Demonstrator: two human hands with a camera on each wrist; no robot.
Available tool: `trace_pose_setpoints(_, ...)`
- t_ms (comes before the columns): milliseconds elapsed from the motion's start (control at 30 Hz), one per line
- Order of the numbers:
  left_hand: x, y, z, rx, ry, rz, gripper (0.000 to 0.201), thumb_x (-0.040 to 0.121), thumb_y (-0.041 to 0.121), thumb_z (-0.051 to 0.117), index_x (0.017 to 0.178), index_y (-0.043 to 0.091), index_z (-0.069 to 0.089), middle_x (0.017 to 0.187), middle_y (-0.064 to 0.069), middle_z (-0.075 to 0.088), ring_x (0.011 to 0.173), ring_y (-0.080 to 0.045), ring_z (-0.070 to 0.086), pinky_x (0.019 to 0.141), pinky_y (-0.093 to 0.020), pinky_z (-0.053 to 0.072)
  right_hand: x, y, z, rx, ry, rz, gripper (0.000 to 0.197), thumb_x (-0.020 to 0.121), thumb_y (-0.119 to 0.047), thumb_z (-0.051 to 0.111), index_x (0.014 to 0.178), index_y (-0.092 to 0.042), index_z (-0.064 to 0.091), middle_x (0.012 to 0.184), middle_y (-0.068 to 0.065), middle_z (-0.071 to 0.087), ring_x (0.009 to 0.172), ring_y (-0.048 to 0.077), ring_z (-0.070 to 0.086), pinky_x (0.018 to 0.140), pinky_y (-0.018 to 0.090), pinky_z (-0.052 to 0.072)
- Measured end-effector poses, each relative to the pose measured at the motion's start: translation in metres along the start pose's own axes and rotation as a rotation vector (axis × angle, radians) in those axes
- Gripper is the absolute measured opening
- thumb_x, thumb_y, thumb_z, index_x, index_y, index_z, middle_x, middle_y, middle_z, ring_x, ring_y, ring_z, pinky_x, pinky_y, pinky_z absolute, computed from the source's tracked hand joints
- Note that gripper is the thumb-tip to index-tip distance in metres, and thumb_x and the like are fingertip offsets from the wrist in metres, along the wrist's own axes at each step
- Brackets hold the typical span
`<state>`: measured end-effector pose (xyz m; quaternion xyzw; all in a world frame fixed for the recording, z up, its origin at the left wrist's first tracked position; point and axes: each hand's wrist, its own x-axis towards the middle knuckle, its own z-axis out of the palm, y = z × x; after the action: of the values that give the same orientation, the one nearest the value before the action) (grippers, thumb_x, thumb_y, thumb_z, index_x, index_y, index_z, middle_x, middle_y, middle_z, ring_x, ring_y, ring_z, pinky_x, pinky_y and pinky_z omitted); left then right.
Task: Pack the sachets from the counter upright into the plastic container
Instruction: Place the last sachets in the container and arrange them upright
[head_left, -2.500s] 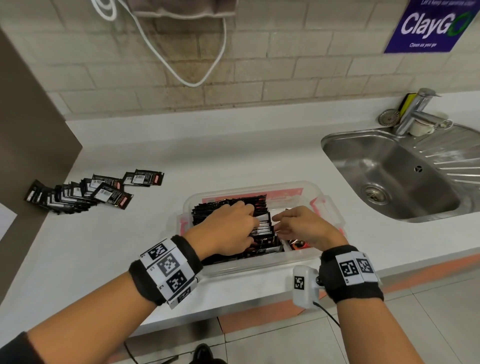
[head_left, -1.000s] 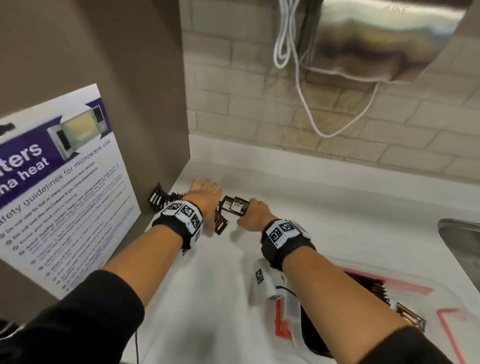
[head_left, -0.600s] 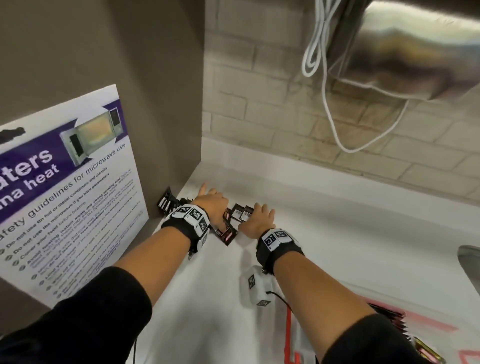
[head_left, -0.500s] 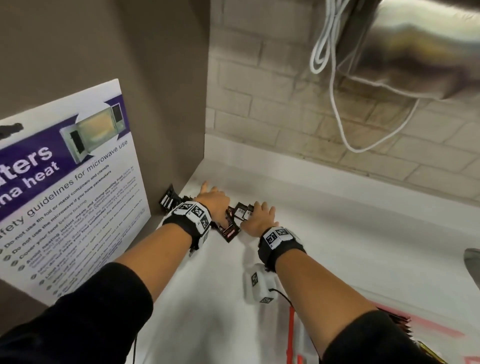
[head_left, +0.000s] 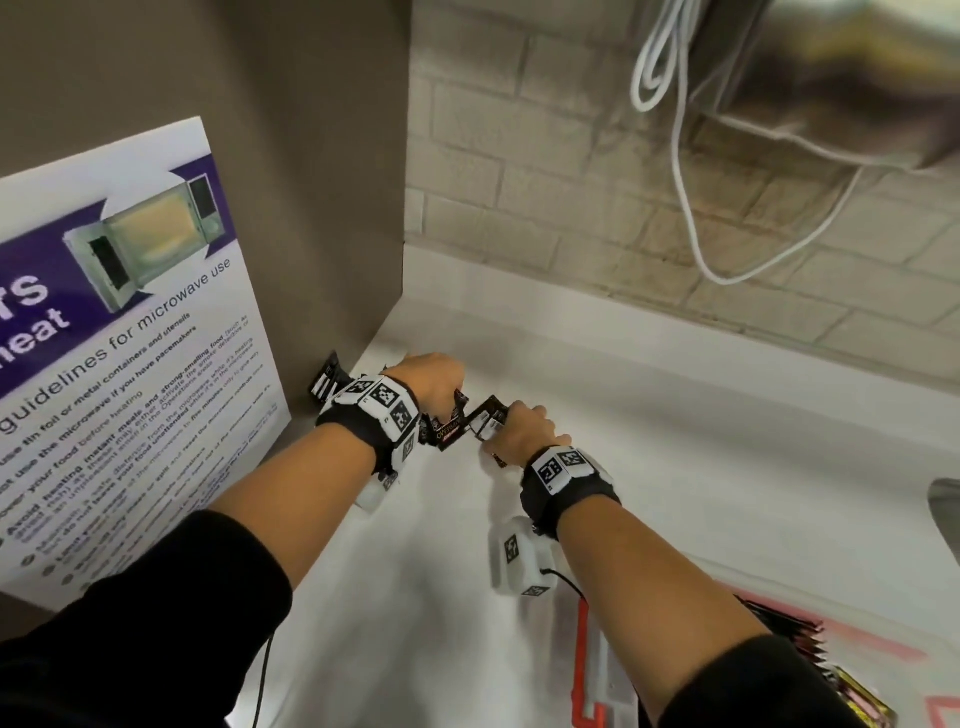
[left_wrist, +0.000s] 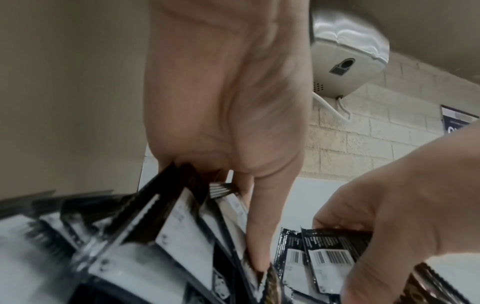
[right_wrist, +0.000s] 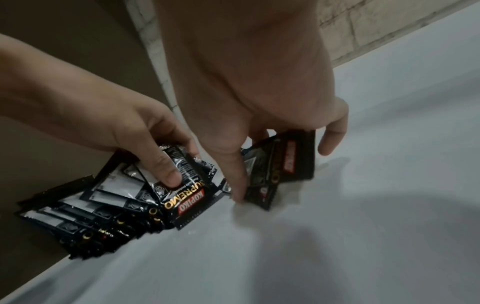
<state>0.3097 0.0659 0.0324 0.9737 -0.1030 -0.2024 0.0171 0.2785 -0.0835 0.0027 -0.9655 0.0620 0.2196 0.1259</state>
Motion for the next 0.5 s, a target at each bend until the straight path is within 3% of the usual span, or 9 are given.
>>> trace_pose_setpoints(67, -0.001, 0.000, -0.002, -0.021, 0.003, -0.010, 0.031, 0.083, 0.020, 0.076, 0.111, 0.010, 0.068, 0.109, -0.008, 0.068, 0.103, -0.029, 0.063, 0.094, -0.043, 0.050, 0.000, 0.003, -0.006, 0.111, -0.036, -0.053, 0.042, 0.089, -0.019, 0.065, 0.127, -0.010, 0.050, 0.131, 0.013, 0.045, 0.112, 0.033, 0.058, 0.103, 0.046, 0.046)
trace_pose_setpoints(167, -0.003, -0.001, -0.005, -0.033, 0.027, -0.016, 0.023, 0.083, 0.015, 0.073, 0.106, 0.011, 0.071, 0.103, -0.007, 0.069, 0.100, -0.028, 0.063, 0.088, -0.038, 0.043, -0.002, 0.007, -0.018, 0.218, -0.055, -0.099, 0.035, 0.093, -0.014, 0.058, 0.126, -0.003, 0.050, 0.127, 0.017, 0.057, 0.112, 0.033, 0.061, 0.092, 0.041, 0.054)
trace_pose_setpoints(267, -0.006, -0.003, -0.009, -0.058, 0.028, -0.015, 0.021, 0.083, 0.013, 0.071, 0.104, 0.016, 0.071, 0.091, 0.000, 0.067, 0.091, -0.022, 0.060, 0.086, -0.036, 0.039, -0.007, 0.011, -0.030, 0.358, -0.065, -0.107, 0.029, 0.095, -0.012, 0.054, 0.123, -0.003, 0.052, 0.117, 0.016, 0.062, 0.108, 0.034, 0.063, 0.088, 0.042, 0.056)
trace_pose_setpoints(367, -0.010, -0.004, -0.014, -0.077, 0.032, -0.018, 0.025, 0.085, 0.015, 0.068, 0.110, 0.018, 0.070, 0.100, -0.001, 0.068, 0.101, -0.023, 0.061, 0.093, -0.038, 0.037, -0.014, 0.019, -0.043, 0.460, -0.052, -0.172, 0.003, 0.091, -0.008, 0.059, 0.091, -0.011, 0.058, 0.089, 0.006, 0.063, 0.083, 0.025, 0.063, 0.061, 0.026, 0.049)
trace_pose_setpoints(400, -0.012, -0.003, -0.016, -0.096, 0.035, -0.014, 0.027, 0.087, 0.017, 0.068, 0.113, 0.017, 0.069, 0.104, -0.003, 0.068, 0.099, -0.023, 0.060, 0.092, -0.036, 0.040, -0.017, 0.021, -0.046, 0.491, -0.051, -0.192, 0.010, 0.090, -0.006, 0.062, 0.083, -0.013, 0.058, 0.080, 0.002, 0.060, 0.073, 0.020, 0.060, 0.056, 0.023, 0.045)
trace_pose_setpoints(500, -0.019, 0.001, -0.028, -0.243, 0.050, 0.045, 0.033, 0.090, 0.019, 0.070, 0.123, 0.013, 0.067, 0.112, -0.007, 0.067, 0.090, -0.023, 0.061, 0.073, -0.027, 0.047, -0.030, 0.027, -0.054, 0.606, -0.052, -0.245, 0.011, 0.086, 0.001, 0.064, 0.094, -0.006, 0.066, 0.079, 0.005, 0.062, 0.067, 0.018, 0.058, 0.059, 0.023, 0.048)
